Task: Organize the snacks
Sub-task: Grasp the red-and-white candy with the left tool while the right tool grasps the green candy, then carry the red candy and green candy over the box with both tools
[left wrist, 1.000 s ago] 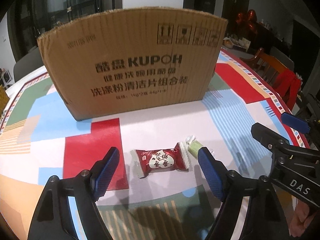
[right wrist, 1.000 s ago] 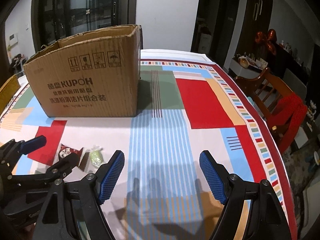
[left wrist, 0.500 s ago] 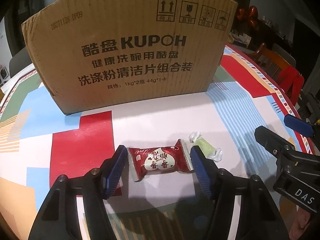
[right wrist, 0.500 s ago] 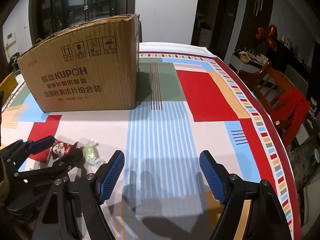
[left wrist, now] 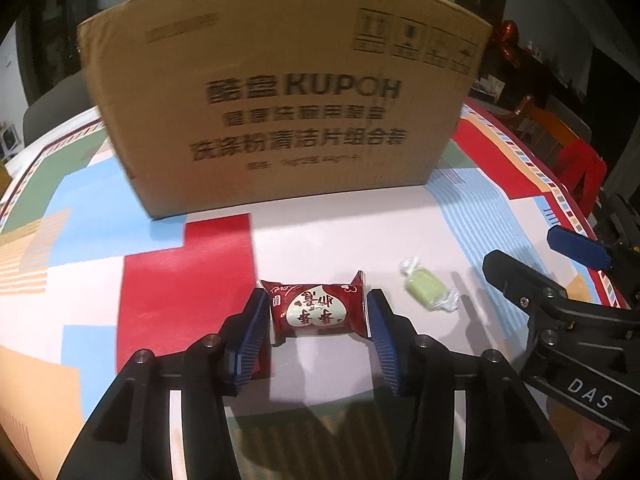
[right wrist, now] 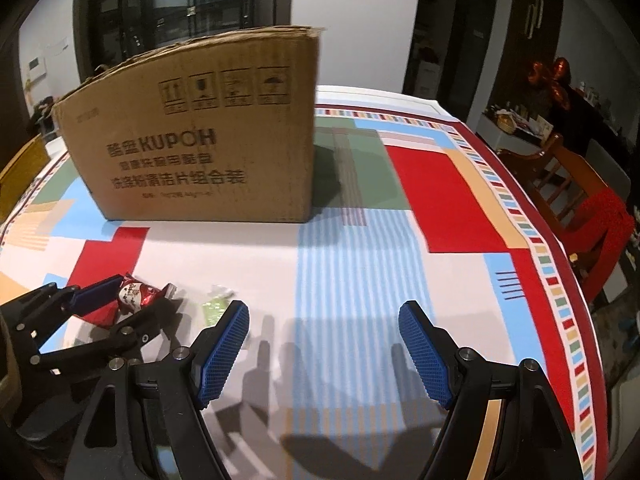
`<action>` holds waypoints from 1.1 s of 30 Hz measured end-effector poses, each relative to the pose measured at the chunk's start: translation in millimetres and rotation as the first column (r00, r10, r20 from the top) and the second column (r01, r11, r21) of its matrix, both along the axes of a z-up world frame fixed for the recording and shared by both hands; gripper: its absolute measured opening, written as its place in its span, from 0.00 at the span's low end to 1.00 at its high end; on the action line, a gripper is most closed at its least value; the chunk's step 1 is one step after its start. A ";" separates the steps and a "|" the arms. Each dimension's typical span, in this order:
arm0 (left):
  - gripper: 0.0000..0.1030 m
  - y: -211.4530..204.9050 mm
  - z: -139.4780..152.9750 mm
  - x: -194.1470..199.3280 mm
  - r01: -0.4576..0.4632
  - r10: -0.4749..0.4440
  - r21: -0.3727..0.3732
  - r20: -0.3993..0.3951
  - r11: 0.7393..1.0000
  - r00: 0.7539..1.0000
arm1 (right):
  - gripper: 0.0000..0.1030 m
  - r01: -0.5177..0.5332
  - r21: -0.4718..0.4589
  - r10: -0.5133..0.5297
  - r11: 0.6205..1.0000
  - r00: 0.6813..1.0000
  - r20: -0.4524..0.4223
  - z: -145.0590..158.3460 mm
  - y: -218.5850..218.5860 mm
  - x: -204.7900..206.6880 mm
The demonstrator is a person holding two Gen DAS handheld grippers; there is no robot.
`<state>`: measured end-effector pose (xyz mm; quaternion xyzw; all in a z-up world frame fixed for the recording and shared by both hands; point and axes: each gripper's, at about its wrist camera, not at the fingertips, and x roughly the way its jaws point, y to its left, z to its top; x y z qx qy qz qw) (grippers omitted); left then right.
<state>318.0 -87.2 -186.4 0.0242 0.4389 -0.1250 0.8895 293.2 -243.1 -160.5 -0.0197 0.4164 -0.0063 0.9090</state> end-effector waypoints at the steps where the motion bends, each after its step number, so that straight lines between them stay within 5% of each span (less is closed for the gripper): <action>1: 0.48 4.5 0.4 -1.0 -0.009 0.009 -0.001 -0.001 1.000 1.000 | 0.76 -0.006 0.001 0.006 1.000 1.000 -0.002 -0.9 2.9 0.5; 6: 0.47 24.0 1.0 -4.2 -0.046 0.046 -0.007 -0.007 0.999 0.999 | 0.75 -0.036 0.003 0.036 0.999 0.999 -0.011 -5.0 16.8 2.9; 17: 0.47 54.2 2.3 -6.1 -0.098 0.098 -0.022 -0.014 0.995 0.995 | 0.51 -0.076 0.037 0.078 0.996 0.995 -0.064 -18.5 41.3 10.3; 25: 0.47 57.9 2.7 -3.0 -0.110 0.110 -0.025 -0.015 0.994 0.994 | 0.23 -0.080 0.059 0.085 0.995 0.993 -0.085 -24.6 47.5 9.6; 33: 0.47 62.9 10.6 -4.0 -0.123 0.123 -0.042 -0.003 0.991 0.992 | 0.21 -0.088 0.058 0.092 0.994 0.993 -0.075 -15.9 55.9 1.4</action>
